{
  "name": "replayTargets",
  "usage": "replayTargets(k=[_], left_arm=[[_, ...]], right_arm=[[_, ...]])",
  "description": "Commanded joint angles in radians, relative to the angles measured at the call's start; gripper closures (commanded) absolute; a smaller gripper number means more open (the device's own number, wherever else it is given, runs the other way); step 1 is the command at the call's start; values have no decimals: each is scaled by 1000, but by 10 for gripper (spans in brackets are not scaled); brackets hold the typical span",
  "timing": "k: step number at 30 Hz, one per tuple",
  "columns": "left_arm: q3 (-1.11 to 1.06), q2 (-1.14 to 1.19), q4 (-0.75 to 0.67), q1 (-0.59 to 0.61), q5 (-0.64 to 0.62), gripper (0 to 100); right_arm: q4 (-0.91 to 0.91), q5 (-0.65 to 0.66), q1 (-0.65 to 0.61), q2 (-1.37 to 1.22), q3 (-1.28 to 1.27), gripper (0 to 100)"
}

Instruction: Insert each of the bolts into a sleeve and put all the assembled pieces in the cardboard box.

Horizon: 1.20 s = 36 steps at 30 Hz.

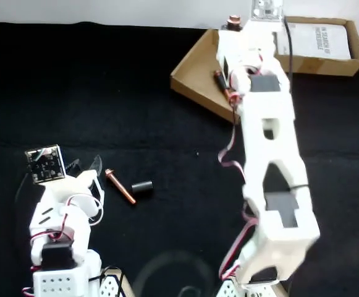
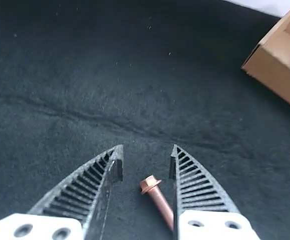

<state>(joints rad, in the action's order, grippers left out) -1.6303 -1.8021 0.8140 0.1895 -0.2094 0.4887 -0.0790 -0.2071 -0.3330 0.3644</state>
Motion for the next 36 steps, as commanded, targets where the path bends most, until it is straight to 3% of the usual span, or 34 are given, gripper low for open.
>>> replayTargets(k=[1,8,11,17,26,28,33,36], left_arm=[[-59,-10,-80,8,-3,839],[-65,-5,-80,8,-3,839],[-65,-5,18,8,-3,839],[-65,-7,57,1,-3,839],[-65,-7,60,1,-3,839],[-65,-7,60,1,-3,839],[-65,-7,61,1,-3,839],[-65,-7,61,1,-3,839]], right_arm=[[-27,3,22,-191,295,991],[-22,8,36,-585,705,991],[68,34,35,-694,799,990],[374,68,4,-746,875,989],[498,273,-22,-756,883,988],[507,316,-24,-754,883,954],[565,325,-25,-745,892,761],[651,327,-30,-745,977,735]])
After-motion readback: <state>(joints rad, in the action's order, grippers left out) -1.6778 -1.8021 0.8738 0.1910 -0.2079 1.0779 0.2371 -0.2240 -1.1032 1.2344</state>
